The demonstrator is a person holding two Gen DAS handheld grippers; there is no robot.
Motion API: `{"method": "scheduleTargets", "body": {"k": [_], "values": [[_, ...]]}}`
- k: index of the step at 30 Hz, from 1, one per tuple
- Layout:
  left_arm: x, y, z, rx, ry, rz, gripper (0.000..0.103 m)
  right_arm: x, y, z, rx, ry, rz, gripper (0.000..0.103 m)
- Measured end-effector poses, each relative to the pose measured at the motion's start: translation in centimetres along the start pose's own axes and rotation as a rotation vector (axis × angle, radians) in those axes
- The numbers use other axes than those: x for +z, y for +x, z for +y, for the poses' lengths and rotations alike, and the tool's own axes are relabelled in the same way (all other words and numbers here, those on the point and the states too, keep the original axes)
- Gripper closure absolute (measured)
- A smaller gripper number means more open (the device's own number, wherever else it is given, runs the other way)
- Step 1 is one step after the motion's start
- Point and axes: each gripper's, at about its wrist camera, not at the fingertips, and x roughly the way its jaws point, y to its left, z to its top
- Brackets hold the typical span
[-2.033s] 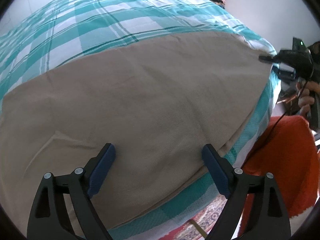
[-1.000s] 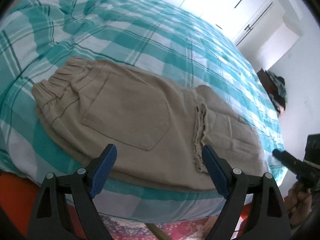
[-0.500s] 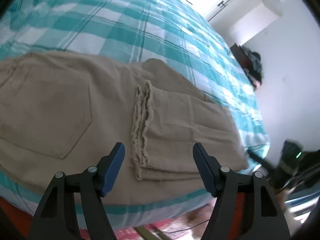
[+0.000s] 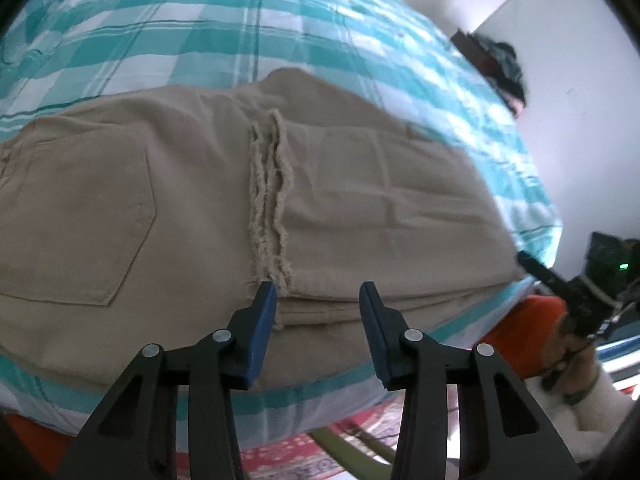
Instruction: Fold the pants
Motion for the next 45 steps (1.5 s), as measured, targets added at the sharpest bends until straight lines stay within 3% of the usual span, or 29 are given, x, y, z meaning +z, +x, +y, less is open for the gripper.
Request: {"method": "scheduleTargets", "body": {"k": [10, 14, 18, 23, 26, 29, 31, 32, 33, 35, 40, 42, 43, 45], "values": [[0.4, 1.6, -0.4, 0.058, 0.041, 0.02, 0.059, 0.0, 0.1, -0.2, 0.009, 0.003, -0.007, 0.069], [0.8, 1.7, -0.2, 0.105, 0.024, 0.005, 0.094, 0.0, 0.1, -0.1, 0.008, -0.005, -0.009, 0.069], [0.2, 0.6, -0.3, 0.095, 0.018, -0.023, 0.101, 0.0, -0.2, 0.1, -0.009, -0.026, -0.017, 0.069], [-1.1, 0.2, -0.5, 0.109, 0.064, -0.004, 0.102, 1.1, -1.5, 0.7, -0.027, -0.051, -0.062, 0.069], [-1.0, 0.2, -0.7, 0.111, 0.063, -0.011, 0.101, 1.9, -0.3, 0.9, -0.021, -0.072, -0.03, 0.069], [-0.8, -0.4, -1.0, 0.133, 0.061, -0.013, 0.095, 1.2, 3.3, 0.5, -0.023, -0.061, 0.126, 0.068], [-0.5, -1.3, -1.3, 0.171, 0.057, -0.026, 0.071, 0.9, 3.8, 0.6, -0.045, -0.078, 0.145, 0.068], [-0.3, -2.2, -1.6, 0.19, 0.059, -0.061, 0.044, 1.2, 3.3, 0.8, -0.036, -0.084, 0.136, 0.069], [0.0, -2.8, -2.0, 0.197, 0.066, -0.09, 0.027, 1.8, 2.6, 1.0, -0.022, -0.081, 0.121, 0.069], [0.8, -3.6, -3.2, 0.2, 0.101, -0.154, 0.023, 3.1, 1.3, 1.0, -0.025, -0.083, 0.076, 0.069], [3.0, -0.9, -7.3, 0.16, 0.19, -0.162, 0.023, 6.2, 2.4, 1.0, -0.083, -0.134, 0.084, 0.069], [3.2, 1.4, -8.4, 0.187, 0.243, -0.143, 0.023, 5.7, 5.3, 0.7, -0.096, -0.16, 0.18, 0.069], [3.1, 2.6, -8.7, 0.193, 0.259, -0.122, 0.024, 4.8, 7.1, 0.5, -0.103, -0.177, 0.273, 0.068], [2.4, 4.8, -8.4, 0.207, 0.272, -0.053, 0.037, 4.1, 8.2, 0.9, -0.143, -0.245, 0.329, 0.068]]}}
